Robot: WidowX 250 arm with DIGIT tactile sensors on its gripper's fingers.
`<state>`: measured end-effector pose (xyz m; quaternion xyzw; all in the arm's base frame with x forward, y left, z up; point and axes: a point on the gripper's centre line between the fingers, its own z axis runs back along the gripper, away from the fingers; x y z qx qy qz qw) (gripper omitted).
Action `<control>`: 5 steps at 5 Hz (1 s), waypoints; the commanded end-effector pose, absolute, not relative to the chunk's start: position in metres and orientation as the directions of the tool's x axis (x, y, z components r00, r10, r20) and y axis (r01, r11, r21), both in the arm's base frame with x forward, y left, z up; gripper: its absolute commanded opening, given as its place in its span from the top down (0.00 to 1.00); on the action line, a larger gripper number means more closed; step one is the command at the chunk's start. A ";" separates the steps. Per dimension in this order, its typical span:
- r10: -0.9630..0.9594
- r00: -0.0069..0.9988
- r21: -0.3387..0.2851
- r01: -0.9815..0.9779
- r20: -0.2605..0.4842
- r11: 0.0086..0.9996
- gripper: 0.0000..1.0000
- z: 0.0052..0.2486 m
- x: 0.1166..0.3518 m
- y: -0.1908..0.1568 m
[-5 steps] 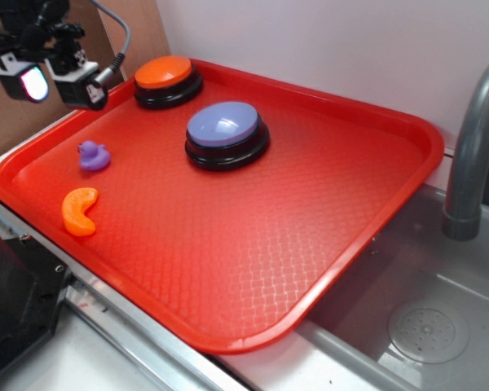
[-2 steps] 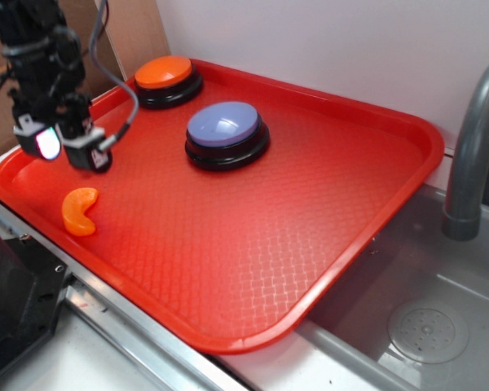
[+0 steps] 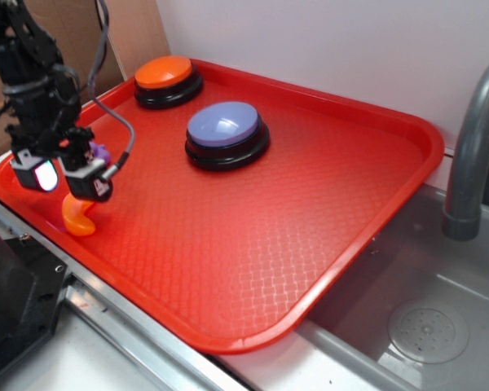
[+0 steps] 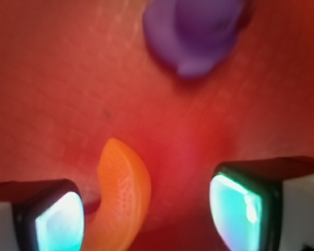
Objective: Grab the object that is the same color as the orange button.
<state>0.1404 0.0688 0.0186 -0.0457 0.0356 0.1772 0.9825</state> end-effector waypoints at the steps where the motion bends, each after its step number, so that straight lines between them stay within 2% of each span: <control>1: 0.404 0.912 -0.057 -0.407 -0.067 0.911 0.01 0.007 0.138 0.069; 2: 0.441 0.897 -0.070 -0.442 -0.040 0.894 1.00 0.007 0.137 0.071; 5: 0.467 0.884 -0.069 -0.468 -0.033 0.881 1.00 0.007 0.136 0.070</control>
